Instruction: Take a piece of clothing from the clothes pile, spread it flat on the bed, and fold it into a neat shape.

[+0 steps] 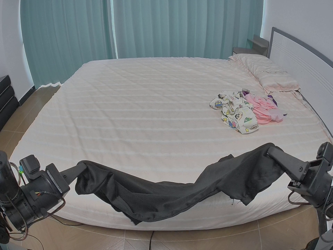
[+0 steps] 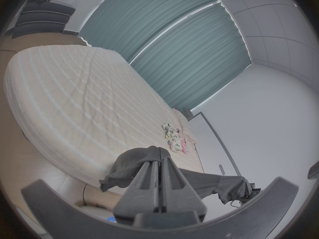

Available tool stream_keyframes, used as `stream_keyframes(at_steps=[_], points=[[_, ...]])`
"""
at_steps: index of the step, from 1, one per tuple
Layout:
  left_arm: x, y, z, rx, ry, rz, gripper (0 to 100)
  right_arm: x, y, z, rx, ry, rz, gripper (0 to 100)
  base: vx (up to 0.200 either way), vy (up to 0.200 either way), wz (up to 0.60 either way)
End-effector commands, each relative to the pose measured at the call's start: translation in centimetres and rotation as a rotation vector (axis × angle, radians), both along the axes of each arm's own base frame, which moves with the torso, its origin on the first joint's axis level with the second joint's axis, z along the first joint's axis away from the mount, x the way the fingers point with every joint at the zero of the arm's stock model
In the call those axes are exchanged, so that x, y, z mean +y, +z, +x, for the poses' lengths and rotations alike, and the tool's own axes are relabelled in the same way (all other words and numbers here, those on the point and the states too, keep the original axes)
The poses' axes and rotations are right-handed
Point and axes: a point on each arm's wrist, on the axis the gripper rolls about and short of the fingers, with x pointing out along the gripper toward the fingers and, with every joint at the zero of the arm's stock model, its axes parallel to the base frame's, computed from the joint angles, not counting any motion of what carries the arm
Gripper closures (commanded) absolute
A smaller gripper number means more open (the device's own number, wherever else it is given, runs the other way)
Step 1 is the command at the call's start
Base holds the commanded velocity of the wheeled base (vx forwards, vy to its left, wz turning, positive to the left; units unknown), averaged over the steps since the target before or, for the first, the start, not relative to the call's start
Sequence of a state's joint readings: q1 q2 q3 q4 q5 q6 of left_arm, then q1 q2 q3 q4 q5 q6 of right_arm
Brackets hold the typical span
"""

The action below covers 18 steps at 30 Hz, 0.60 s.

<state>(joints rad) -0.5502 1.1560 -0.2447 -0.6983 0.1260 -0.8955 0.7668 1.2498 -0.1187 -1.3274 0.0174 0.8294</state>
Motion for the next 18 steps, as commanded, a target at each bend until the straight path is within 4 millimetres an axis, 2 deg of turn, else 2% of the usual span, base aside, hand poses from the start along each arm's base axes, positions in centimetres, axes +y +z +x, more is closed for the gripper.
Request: stream_keyframes(at_steps=[1, 5, 6, 7, 11, 12, 14, 18], points=[[1.9, 5.3, -3.1, -0.17, -0.005, -0.08, 100, -3.4, 7.6, -4.0, -0.145, 0.054, 0.148, 100, 0.0, 0.0, 0.0], [1.9, 6.1, -2.6, -0.176, 0.015, -0.076, 100, -2.6, 11.0, -2.2, -0.109, 0.008, 0.177, 100, 0.0, 0.0, 0.0], [1.8, 6.1, -2.4, -0.172, 0.016, -0.074, 100, -2.5, 11.3, -1.9, -0.108, 0.002, 0.182, 100, 0.0, 0.0, 0.0], [1.5, 6.1, -1.2, -0.15, 0.034, -0.059, 100, -2.0, 13.1, 0.4, -0.116, -0.043, 0.197, 100, 0.0, 0.0, 0.0], [1.2, 6.7, 2.0, -0.116, 0.116, -0.041, 100, -1.9, 15.5, 6.4, -0.124, -0.11, 0.185, 100, 0.0, 0.0, 0.0], [1.1, 6.6, 3.1, -0.096, 0.133, -0.032, 100, -1.5, 15.5, 8.7, -0.09, -0.111, 0.184, 100, 0.0, 0.0, 0.0], [0.7, 5.7, 4.7, -0.045, 0.144, -0.008, 100, -0.8, 14.4, 11.8, -0.023, -0.125, 0.176, 100, 0.0, 0.0, 0.0], [0.1, 3.6, 8.2, 0.045, 0.178, 0.036, 100, 0.4, 9.8, 18.2, 0.113, -0.183, 0.111, 100, 0.0, 0.0, 0.0]])
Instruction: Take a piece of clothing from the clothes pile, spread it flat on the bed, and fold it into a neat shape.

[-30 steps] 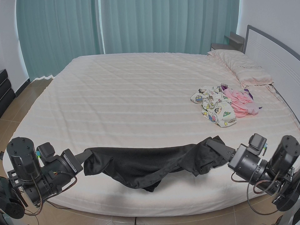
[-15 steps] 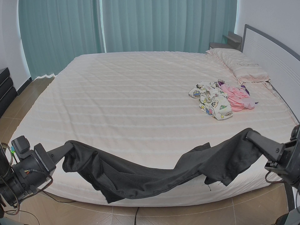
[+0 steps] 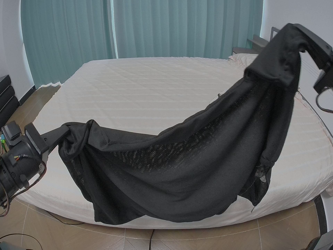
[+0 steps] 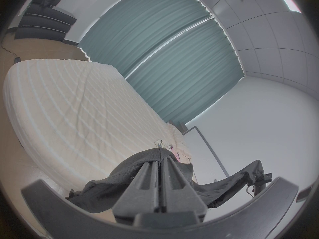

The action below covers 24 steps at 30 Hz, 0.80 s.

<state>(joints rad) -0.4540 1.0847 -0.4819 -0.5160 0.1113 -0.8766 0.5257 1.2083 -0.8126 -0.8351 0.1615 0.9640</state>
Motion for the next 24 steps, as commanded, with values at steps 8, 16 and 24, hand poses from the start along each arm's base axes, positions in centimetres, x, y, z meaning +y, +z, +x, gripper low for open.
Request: stream_keyframes(at_steps=[8, 16, 24], points=[[-1.0, -5.6, 11.6, 0.252, 0.144, 0.088, 100, 2.6, -10.6, 20.2, 0.314, -0.163, -0.091, 100, 0.025, 0.0, 0.0], [-1.0, -6.7, 14.0, 0.288, 0.109, 0.084, 100, 2.8, -12.1, 23.0, 0.324, -0.184, -0.096, 100, 0.2, 0.0, 0.0], [-1.6, -7.5, 16.9, 0.302, 0.093, 0.081, 100, 3.1, -14.3, 24.2, 0.359, -0.192, -0.136, 100, 0.2, 0.0, 0.0]])
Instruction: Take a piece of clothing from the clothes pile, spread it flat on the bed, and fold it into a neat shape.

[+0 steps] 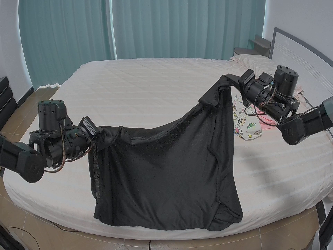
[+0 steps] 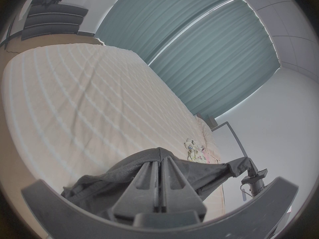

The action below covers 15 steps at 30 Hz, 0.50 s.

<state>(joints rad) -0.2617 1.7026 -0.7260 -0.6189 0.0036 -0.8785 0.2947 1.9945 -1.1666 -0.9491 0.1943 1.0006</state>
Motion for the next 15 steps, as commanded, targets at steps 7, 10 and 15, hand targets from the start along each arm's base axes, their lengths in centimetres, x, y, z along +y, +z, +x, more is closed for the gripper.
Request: stream_keyframes(at_steps=[7, 10, 15], points=[[-0.5, -3.3, 4.4, 0.079, 0.026, 0.024, 100, 0.6, -4.9, 2.5, 0.088, -0.005, -0.071, 100, 0.2, 0.0, 0.0], [-0.2, -4.0, 5.0, 0.097, 0.035, 0.024, 100, 0.8, -5.5, 2.8, 0.096, -0.004, -0.078, 100, 0.2, 0.0, 0.0], [-0.1, -6.6, 6.2, 0.16, 0.05, 0.043, 100, 1.1, -7.4, 3.3, 0.129, -0.001, -0.109, 100, 0.12, 0.0, 0.0]])
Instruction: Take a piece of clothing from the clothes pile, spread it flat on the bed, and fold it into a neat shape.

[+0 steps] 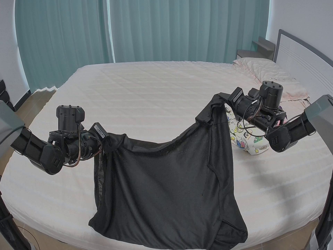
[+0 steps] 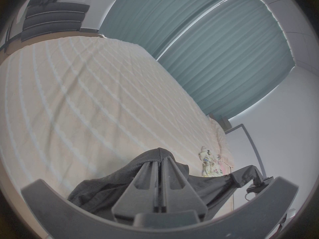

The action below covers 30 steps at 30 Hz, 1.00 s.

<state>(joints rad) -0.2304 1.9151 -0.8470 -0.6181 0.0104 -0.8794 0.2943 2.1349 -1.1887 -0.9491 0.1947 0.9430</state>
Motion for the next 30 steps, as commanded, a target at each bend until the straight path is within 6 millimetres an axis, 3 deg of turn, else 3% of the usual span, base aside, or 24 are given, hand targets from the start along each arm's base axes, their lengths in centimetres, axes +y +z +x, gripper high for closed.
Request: stream_keyframes(at_steps=[1, 13, 16, 17, 18, 24, 25, 26, 30], points=[[0.1, -3.0, 1.3, 0.077, 0.014, 0.02, 100, 0.3, -2.4, 0.7, 0.049, 0.002, -0.026, 100, 0.0, 0.0, 0.0], [-0.1, -6.5, 3.4, 0.147, 0.023, 0.026, 100, 0.7, -6.0, 2.4, 0.114, -0.034, -0.047, 100, 0.0, 0.0, 0.0], [-0.2, -6.6, 4.1, 0.142, 0.041, -0.001, 100, 0.8, -6.8, 2.9, 0.121, -0.049, -0.052, 100, 0.0, 0.0, 0.0], [-0.1, -6.6, 4.7, 0.14, 0.076, -0.058, 100, 0.8, -7.5, 3.3, 0.132, -0.054, -0.056, 0, 0.0, 0.0, 0.0], [-0.1, -6.6, 4.8, 0.141, 0.078, -0.063, 0, 0.8, -7.6, 3.4, 0.134, -0.055, -0.057, 0, 0.0, 0.0, 0.0], [0.1, -8.7, 5.7, 0.179, 0.1, -0.056, 0, 1.0, -11.3, 3.9, 0.179, -0.051, -0.149, 0, 0.0, 0.0, 0.0], [0.1, -8.7, 5.7, 0.179, 0.1, -0.056, 0, 1.0, -11.3, 3.9, 0.179, -0.051, -0.149, 0, 0.0, 0.0, 0.0], [0.8, -8.5, 6.2, 0.165, 0.135, -0.051, 0, 0.8, -12.6, 4.1, 0.178, -0.071, -0.21, 0, 0.0, 0.0, 0.0], [1.6, -8.1, 6.6, 0.148, 0.174, -0.047, 0, 0.1, -13.0, 4.2, 0.182, -0.135, -0.246, 0, 0.0, 0.0, 0.0]])
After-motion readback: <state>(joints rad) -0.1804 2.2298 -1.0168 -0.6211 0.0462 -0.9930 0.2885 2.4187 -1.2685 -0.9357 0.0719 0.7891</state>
